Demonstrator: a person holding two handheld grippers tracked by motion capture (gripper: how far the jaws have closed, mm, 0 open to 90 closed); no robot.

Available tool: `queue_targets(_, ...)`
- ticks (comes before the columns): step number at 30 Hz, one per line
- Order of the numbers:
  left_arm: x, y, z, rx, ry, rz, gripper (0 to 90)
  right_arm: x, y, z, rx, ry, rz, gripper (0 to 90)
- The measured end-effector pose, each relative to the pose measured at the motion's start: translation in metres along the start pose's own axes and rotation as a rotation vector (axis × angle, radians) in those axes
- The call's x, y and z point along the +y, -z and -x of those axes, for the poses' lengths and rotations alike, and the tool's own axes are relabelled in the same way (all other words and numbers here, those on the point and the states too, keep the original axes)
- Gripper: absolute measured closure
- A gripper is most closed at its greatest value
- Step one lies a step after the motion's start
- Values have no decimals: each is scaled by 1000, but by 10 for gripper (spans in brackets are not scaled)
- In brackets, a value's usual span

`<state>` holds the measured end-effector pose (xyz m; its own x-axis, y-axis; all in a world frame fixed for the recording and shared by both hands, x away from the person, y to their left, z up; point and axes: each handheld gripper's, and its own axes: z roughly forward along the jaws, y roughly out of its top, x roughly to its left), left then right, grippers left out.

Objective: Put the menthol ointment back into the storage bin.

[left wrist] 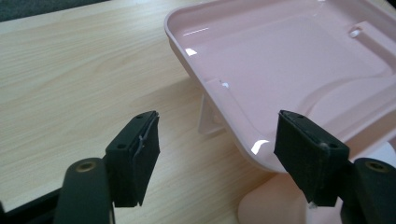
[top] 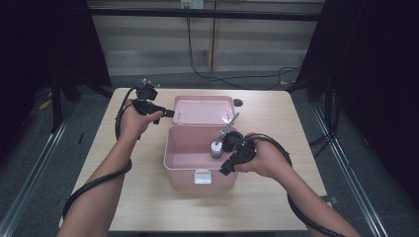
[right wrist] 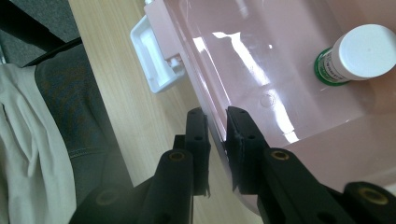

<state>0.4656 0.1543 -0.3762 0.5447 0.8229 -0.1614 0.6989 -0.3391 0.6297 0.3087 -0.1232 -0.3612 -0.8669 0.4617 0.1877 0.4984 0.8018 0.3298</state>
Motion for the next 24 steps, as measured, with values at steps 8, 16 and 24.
queue_targets(8,7,-14,-1,29,71,-35,373,0,0,0,7,-3,1,795)
queue_targets(16,10,-22,-1,45,62,-44,403,0,-1,0,6,-3,3,794)
queue_targets(24,11,-27,-3,64,77,-56,429,0,-1,-1,5,-2,1,795)
